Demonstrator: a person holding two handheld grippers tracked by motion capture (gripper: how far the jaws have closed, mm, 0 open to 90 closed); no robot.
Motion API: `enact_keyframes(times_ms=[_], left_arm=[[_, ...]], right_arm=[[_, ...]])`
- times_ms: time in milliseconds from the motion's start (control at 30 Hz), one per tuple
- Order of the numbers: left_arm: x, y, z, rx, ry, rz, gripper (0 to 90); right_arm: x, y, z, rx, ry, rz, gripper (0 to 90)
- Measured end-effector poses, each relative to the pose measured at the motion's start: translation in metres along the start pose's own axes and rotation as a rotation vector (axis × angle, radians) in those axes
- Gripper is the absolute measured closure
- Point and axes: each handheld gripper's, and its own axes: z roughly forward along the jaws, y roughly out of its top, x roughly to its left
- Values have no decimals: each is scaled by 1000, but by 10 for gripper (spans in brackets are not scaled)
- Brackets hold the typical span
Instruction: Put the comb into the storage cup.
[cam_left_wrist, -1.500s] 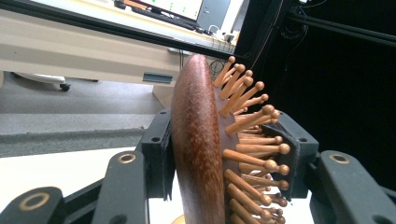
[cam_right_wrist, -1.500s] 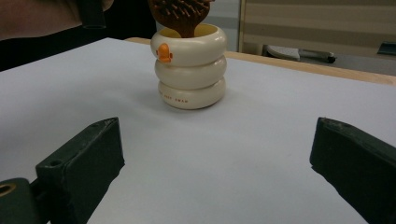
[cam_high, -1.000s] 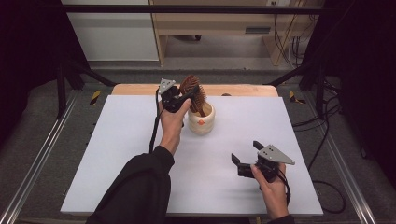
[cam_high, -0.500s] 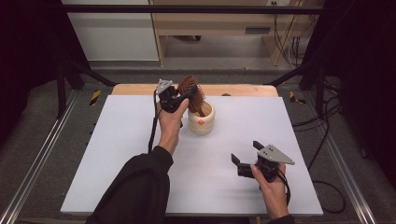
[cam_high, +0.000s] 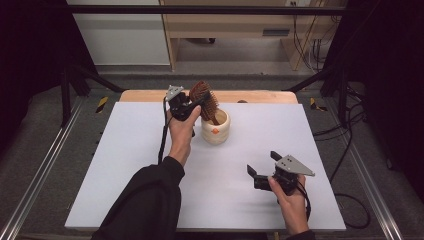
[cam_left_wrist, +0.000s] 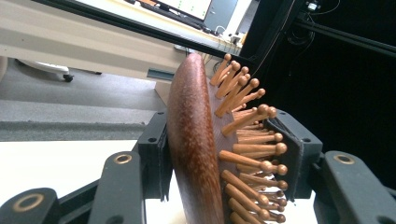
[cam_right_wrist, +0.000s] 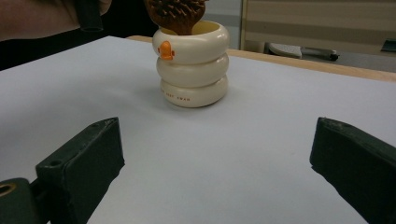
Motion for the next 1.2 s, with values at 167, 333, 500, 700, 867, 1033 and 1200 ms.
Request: enact_keyframes(times_ms=[167, 333, 500, 700, 867, 1033, 1200], left_arm=[[1, 0, 0, 2, 1, -2, 455], [1, 0, 0, 3, 1, -1, 455], [2, 0, 0, 3, 1, -4, 454], [3, 0, -1, 4, 5, -6, 451], [3, -1, -1, 3, 7, 0, 444], [5, -1, 0, 2, 14, -13, 442], [5, -1, 0, 1, 18, -15, 438]], right_arm=[[0, 0, 0, 0, 2, -3, 31], [0, 0, 0, 0, 3, -3, 31], [0, 0, 0, 2, 4, -5, 31], [0, 0, 0, 2, 4, -5, 31], [0, 0, 0, 2, 4, 2, 31], [0, 0, 0, 3, 2, 1, 31], [0, 0, 0, 3, 2, 1, 31]])
